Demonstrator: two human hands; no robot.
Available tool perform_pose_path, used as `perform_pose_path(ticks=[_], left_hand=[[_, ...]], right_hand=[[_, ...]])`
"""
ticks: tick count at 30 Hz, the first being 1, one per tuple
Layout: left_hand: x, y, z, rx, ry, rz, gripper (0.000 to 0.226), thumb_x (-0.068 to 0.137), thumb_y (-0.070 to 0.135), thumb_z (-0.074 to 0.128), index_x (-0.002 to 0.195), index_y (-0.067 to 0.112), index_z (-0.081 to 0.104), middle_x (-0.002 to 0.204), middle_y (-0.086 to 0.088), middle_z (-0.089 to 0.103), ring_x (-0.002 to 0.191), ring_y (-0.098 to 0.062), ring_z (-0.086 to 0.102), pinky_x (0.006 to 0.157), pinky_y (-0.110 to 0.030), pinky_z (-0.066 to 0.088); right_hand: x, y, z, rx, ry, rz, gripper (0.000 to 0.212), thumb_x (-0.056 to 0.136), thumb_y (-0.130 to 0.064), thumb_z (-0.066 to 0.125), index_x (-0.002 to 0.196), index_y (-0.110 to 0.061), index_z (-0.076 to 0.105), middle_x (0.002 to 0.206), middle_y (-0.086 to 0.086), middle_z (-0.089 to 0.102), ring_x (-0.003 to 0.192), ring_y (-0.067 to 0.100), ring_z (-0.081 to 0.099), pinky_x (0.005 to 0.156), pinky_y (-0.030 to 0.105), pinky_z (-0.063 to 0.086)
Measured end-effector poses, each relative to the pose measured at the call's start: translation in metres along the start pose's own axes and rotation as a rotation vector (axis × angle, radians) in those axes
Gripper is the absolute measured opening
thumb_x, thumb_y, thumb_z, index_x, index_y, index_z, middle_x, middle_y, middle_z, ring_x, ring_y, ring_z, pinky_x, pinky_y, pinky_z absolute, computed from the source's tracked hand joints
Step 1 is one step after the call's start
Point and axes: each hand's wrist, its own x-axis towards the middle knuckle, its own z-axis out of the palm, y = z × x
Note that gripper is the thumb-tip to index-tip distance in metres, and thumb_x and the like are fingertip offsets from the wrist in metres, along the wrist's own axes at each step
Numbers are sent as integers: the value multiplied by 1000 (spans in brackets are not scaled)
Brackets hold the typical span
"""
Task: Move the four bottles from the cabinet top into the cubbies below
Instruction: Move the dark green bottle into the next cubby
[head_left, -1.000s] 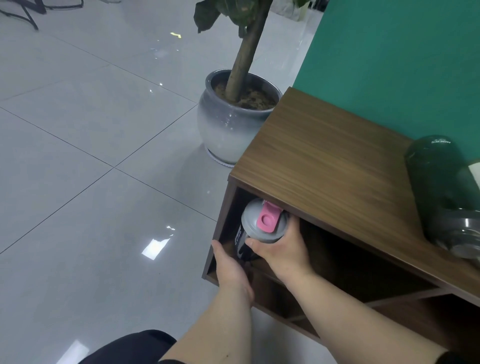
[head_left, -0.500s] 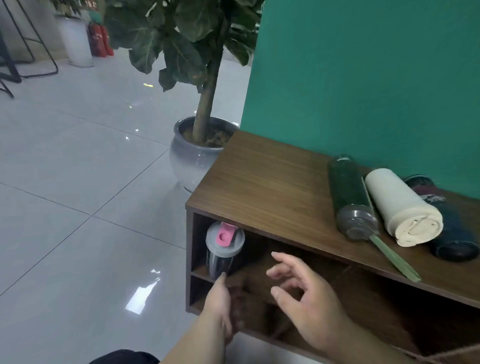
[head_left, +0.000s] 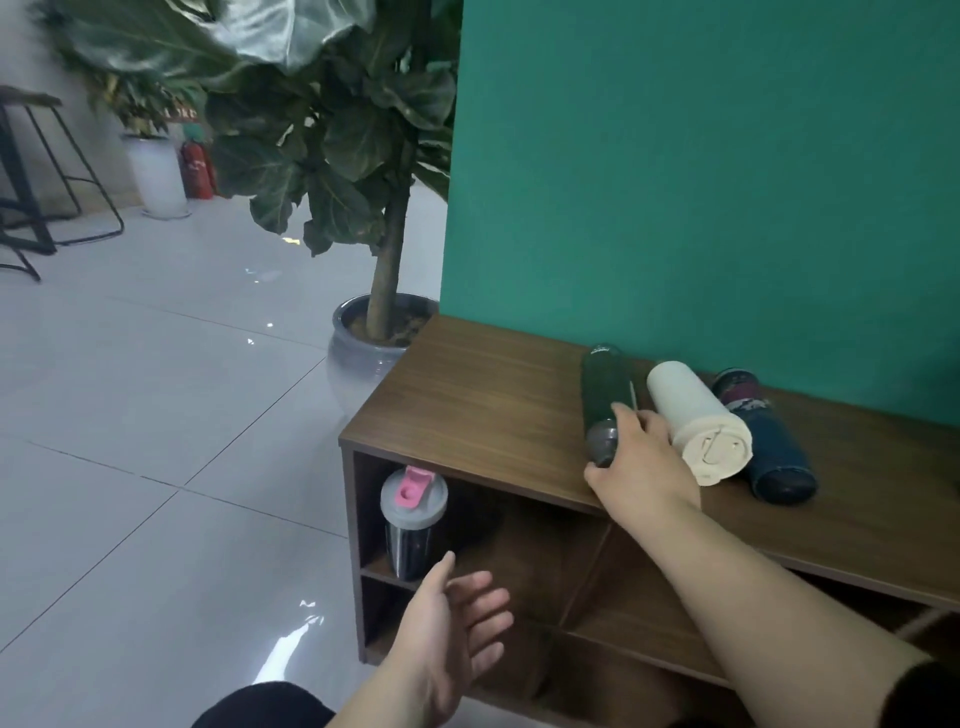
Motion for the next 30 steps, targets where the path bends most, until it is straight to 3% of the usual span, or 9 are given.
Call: perform_pose_path(ticks=[7, 11, 15, 18, 20, 22, 25, 28, 30], left_hand=[[-10, 1, -6, -95, -15, 63, 61, 96, 61, 38, 120, 12, 67, 117, -15, 73, 108, -33, 68, 77, -39, 50], [-9, -1, 1, -289, -65, 197, 60, 97, 62, 35, 134, 19, 57, 128, -18, 67, 114, -38, 65, 84, -46, 52], [-15, -7, 7, -415, -203, 345, 64, 97, 61, 40, 140, 16, 54, 133, -21, 67, 120, -41, 64, 97, -55, 53], [-13, -13, 8, -408, -177, 293, 63, 96, 54, 51, 140, 10, 53, 131, -24, 67, 115, -40, 68, 88, -48, 60], [-8, -14, 11, -391, -151, 216, 60, 96, 51, 53, 136, 7, 58, 126, -23, 70, 111, -38, 70, 91, -46, 58], [0, -17, 15, -343, -143, 95, 57, 97, 49, 52, 130, 3, 64, 120, -23, 73, 107, -36, 73, 89, -45, 59], [21, -28, 20, -197, -135, -100, 58, 92, 52, 56, 128, 7, 68, 116, -16, 76, 99, -31, 74, 70, -38, 65], [54, -43, 15, -121, -97, -217, 73, 75, 54, 74, 135, 13, 64, 128, -11, 71, 115, -25, 68, 100, -38, 55], [75, -50, 11, -125, -41, -250, 74, 73, 59, 73, 133, 14, 65, 123, -14, 74, 113, -29, 70, 95, -41, 57]], right_hand=[[-70, -22, -35, 274, 43, -199, 71, 72, -43, 70, 139, -41, 46, 135, -15, 41, 113, 17, 58, 91, 34, 48], [-118, -24, -66, 575, 94, -255, 56, 65, -38, 73, 118, -47, 55, 117, -26, 53, 105, -6, 53, 87, 13, 39], [-140, -23, -74, 673, -3, -288, 48, 60, -38, 68, 107, -45, 60, 110, -26, 57, 107, -7, 56, 81, 5, 39], [-142, -23, -56, 791, -32, -229, 49, 58, -45, 72, 106, -44, 61, 111, -27, 58, 107, -4, 59, 83, 9, 43], [-142, -20, -36, 862, -37, -198, 58, 53, -50, 75, 109, -44, 62, 112, -26, 59, 109, -2, 61, 87, 13, 47], [-142, -13, -12, 880, -92, -183, 72, 48, -47, 82, 116, -46, 60, 116, -25, 60, 111, 0, 62, 91, 17, 49], [-140, -1, 29, 897, -236, -128, 87, 44, -34, 91, 119, -57, 54, 117, -18, 69, 110, 6, 67, 97, 30, 53], [-133, 11, 68, 867, -290, -73, 82, 47, -29, 92, 119, -46, 57, 115, -17, 71, 110, 8, 68, 103, 38, 52], [-126, 14, 88, 824, -284, -23, 79, 45, -37, 91, 115, -44, 56, 112, -23, 70, 107, 0, 67, 101, 32, 52]])
